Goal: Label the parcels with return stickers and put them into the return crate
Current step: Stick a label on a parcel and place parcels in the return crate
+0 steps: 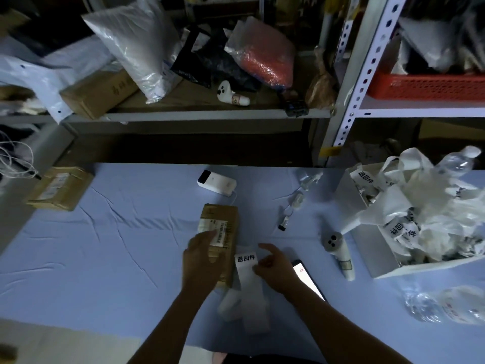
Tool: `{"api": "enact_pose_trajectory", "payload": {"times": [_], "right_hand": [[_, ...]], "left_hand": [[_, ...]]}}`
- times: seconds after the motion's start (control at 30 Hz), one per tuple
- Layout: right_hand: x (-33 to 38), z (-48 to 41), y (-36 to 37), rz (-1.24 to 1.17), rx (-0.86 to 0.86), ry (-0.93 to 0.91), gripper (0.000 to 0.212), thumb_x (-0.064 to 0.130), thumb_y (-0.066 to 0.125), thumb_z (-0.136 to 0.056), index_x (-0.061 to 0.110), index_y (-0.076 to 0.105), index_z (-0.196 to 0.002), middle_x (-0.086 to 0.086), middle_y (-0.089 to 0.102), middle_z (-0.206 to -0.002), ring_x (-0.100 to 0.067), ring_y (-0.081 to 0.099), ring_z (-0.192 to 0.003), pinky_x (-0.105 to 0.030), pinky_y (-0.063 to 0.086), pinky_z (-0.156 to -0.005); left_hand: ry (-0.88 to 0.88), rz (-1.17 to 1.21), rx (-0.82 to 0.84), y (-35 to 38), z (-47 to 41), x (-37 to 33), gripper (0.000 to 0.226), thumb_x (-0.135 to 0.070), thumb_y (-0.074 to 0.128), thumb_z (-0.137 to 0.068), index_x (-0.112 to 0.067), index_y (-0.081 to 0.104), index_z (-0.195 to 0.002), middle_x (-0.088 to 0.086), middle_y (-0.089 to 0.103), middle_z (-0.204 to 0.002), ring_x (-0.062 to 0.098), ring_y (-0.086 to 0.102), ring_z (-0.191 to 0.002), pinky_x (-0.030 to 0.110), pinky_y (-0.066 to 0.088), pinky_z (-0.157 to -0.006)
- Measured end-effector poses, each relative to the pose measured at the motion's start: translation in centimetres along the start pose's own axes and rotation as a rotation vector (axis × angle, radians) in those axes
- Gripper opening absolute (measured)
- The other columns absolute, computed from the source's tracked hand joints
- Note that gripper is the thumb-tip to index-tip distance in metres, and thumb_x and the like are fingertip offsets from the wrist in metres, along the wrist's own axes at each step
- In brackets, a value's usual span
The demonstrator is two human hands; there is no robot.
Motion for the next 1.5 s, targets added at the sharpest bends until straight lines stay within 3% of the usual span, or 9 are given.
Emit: {"api": "enact_pose_trajectory", "payload": {"times": [0.17,0.4,0.57,0.73,0.93,1.17,1.27,1.4,1.5], "right_hand": [[2.1,1.5,0.0,-0.260,-0.036,-0.047,0.055,0.001,0.081,-0.082,0.025,0.064,-0.129,-0.005,0.078,-0.089,-0.017,0.076,-0.088,-0.029,0.061,-0.082],[3.5,4.9,0.5,-0.369,-0.009,-0.059,0.047,0.009,0.078,-0.088,0.028,0.061,-0.128,-0.003,0.079,-0.102,-0.016,0.074,-0.101,-0.029,0.057,-0.089],[4.7,5.9,1.4,-0.317,-0.005,-0.077,0.050,0.011,0.080,-0.086,0.027,0.059,-0.129,0.000,0.079,-0.103,-0.012,0.074,-0.102,-0.022,0.058,-0.082],[5.5,6.2,1.5,-0.290,-0.028,-0.094,0.046,0.015,0.077,-0.089,0.023,0.060,-0.131,0.000,0.079,-0.103,-0.012,0.074,-0.102,-0.029,0.057,-0.091],[6.5,6.5,1.8,-0.200,-0.025,-0.115,0.041,0.016,0.078,-0.088,0.024,0.061,-0.125,0.002,0.080,-0.096,-0.008,0.075,-0.096,-0.014,0.055,-0.076],[6.9,5.9,1.9,-0.111,0.015,-0.150,0.036,0.011,0.071,-0.094,0.026,0.063,-0.126,0.002,0.078,-0.098,-0.008,0.074,-0.097,-0.023,0.058,-0.087],[7.0,5.8,1.8,-0.076,0.029,-0.157,0.036,0.012,0.069,-0.095,0.027,0.063,-0.127,0.002,0.077,-0.098,-0.009,0.073,-0.097,-0.030,0.059,-0.090],[6.8,5.8,1.5,-0.066,0.021,-0.165,0.034,0.009,0.067,-0.096,0.029,0.066,-0.123,-0.004,0.074,-0.096,-0.012,0.073,-0.095,-0.031,0.060,-0.091],[6.7,5.8,1.3,-0.063,0.013,-0.161,0.035,0.007,0.066,-0.096,0.030,0.066,-0.122,-0.006,0.073,-0.096,-0.013,0.073,-0.093,-0.030,0.060,-0.089]], "left_hand": [[0.238,0.102,0.273,4.0,1.5,-3.7,0.041,-0.040,0.078,-0.082,-0.017,0.073,-0.115,-0.010,0.066,-0.112,-0.007,0.055,-0.102,0.004,0.035,-0.093],[0.188,0.243,0.373,4.6,2.3,-2.1,0.019,-0.034,0.071,-0.091,-0.018,0.077,-0.101,-0.006,0.071,-0.095,0.006,0.065,-0.086,0.023,0.053,-0.076],[0.211,0.291,0.355,2.9,2.9,-2.1,0.012,-0.025,0.070,-0.094,-0.018,0.078,-0.100,0.000,0.075,-0.092,0.010,0.066,-0.086,0.014,0.052,-0.070],[0.162,0.438,0.407,1.9,3.1,-2.5,0.019,-0.023,0.072,-0.094,-0.042,0.071,-0.093,-0.018,0.072,-0.083,0.001,0.071,-0.077,0.009,0.052,-0.062],[0.055,0.509,0.416,2.0,3.0,-1.3,0.008,-0.024,0.074,-0.092,-0.020,0.080,-0.096,-0.004,0.077,-0.081,0.006,0.073,-0.075,0.019,0.057,-0.065],[-0.061,0.521,0.415,2.3,2.6,0.2,0.019,-0.020,0.078,-0.088,-0.019,0.078,-0.106,-0.017,0.072,-0.090,-0.012,0.067,-0.085,0.013,0.054,-0.078],[-0.114,0.551,0.413,2.6,2.6,0.5,0.016,-0.018,0.078,-0.088,-0.033,0.078,-0.094,-0.023,0.073,-0.083,-0.010,0.068,-0.085,0.020,0.057,-0.082],[-0.106,0.543,0.371,2.6,2.6,0.4,0.015,-0.016,0.077,-0.088,-0.023,0.080,-0.102,-0.018,0.074,-0.090,-0.009,0.068,-0.088,0.014,0.054,-0.080],[-0.078,0.537,0.349,2.4,2.4,0.4,0.020,-0.018,0.082,-0.083,-0.019,0.080,-0.103,-0.008,0.077,-0.097,0.001,0.072,-0.091,0.027,0.059,-0.087]]}}
Point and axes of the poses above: each hand's wrist, its own z-axis away from the middle knuckle, its own y-axis out of the palm, x = y × z, the point moved 7 cm from there along -z, towards the middle knuckle
